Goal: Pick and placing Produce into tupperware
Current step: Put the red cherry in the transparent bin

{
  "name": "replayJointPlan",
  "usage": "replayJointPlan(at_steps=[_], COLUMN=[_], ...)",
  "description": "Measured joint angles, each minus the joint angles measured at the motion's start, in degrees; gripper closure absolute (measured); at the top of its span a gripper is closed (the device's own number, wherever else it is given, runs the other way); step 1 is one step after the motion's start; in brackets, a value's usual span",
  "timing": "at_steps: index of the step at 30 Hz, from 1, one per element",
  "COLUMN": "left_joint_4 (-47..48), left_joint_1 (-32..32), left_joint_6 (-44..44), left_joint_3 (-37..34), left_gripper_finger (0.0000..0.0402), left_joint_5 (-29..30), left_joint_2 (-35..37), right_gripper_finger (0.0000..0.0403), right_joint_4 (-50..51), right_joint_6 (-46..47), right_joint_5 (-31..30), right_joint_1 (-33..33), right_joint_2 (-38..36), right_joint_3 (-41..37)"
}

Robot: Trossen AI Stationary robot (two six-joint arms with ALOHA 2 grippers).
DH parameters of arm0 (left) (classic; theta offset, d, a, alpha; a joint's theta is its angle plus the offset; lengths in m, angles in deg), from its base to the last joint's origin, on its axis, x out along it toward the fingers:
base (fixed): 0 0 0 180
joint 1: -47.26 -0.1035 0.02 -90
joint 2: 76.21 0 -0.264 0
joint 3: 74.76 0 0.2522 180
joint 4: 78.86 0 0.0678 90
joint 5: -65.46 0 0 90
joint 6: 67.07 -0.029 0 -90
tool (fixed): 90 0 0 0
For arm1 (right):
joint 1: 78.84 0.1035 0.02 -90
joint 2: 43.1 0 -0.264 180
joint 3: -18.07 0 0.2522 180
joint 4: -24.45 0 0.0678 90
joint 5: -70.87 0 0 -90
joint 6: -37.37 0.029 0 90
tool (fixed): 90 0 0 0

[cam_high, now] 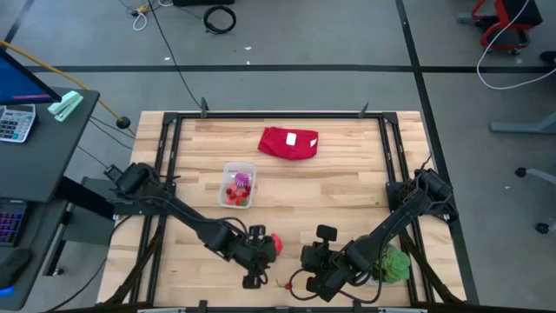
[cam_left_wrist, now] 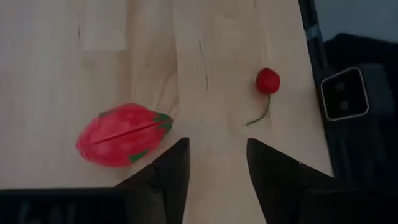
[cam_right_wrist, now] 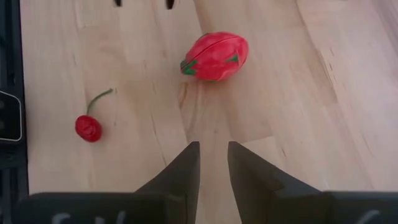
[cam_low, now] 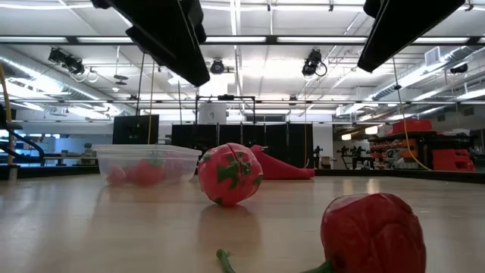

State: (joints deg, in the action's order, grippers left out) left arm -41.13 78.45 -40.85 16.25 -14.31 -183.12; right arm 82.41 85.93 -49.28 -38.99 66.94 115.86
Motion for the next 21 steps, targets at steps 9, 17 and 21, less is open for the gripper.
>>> replayJointPlan(at_steps=[9, 17, 21], left_joint_4=[-0.71, -7.24, -11.27], left_joint_1=[1.01, 4.14, 5.58], left_joint_6=[8.07, 9.24, 8.11], left_joint_3=[0.02, 0.0, 0.0], left_gripper_finger=[0.0252, 0.027, 0.0276], left_joint_5=[0.23, 0.13, 0.37], left_joint_2=[-0.3, -6.87, -10.5], right_gripper_finger=[0.0313, 0.0314, 0.0316], right_joint_4=[-0.02, -0.98, -1.09], right_joint_6=[5.4, 10.43, 12.83], right_joint_5=[-5.02, -8.38, -8.33], right_joint_1=[0.01, -0.37, -0.33], right_joint_2=[0.0, 0.07, 0.09], right_joint_3=[0.0, 0.0, 0.0])
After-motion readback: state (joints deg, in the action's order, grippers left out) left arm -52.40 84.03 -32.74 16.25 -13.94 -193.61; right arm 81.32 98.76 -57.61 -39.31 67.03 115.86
